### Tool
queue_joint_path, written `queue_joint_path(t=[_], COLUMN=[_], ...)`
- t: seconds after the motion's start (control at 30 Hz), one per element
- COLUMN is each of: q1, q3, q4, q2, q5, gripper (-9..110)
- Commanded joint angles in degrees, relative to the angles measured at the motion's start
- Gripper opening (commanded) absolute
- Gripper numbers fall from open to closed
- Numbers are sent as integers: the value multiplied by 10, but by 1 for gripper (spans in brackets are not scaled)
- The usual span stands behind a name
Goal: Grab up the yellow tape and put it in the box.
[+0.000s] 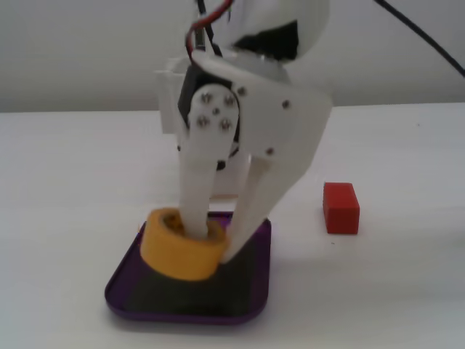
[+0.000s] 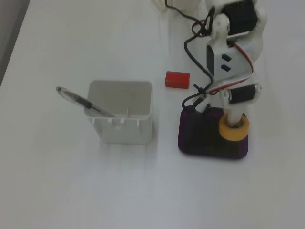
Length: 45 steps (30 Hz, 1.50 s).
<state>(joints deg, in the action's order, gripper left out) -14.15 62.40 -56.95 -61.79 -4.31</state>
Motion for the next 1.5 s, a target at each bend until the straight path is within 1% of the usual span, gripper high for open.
queue_joint_path(t=[0.0, 0.3, 0.37, 0.43, 0.53, 0.63, 0.87, 0.97, 1.1, 1.27, 1.4, 1.47], q1=[1, -3, -3, -2, 0, -4, -7, -4, -1, 0, 0, 0], q3=[-25, -25, -26, -34, -76, -130, -305, -323, -202, 34, 247, 361], q4=[4, 3, 2, -18, -87, -153, -355, -408, -409, -388, -329, -276], q2=[11, 20, 18, 16, 5, -9, -98, -156, -266, -407, -533, -601], q5=[-2, -3, -3, -3, -3, -3, -4, -2, -4, -5, -5, -5], gripper=[-1, 1, 5, 12, 22, 29, 30, 29, 28, 27, 27, 27])
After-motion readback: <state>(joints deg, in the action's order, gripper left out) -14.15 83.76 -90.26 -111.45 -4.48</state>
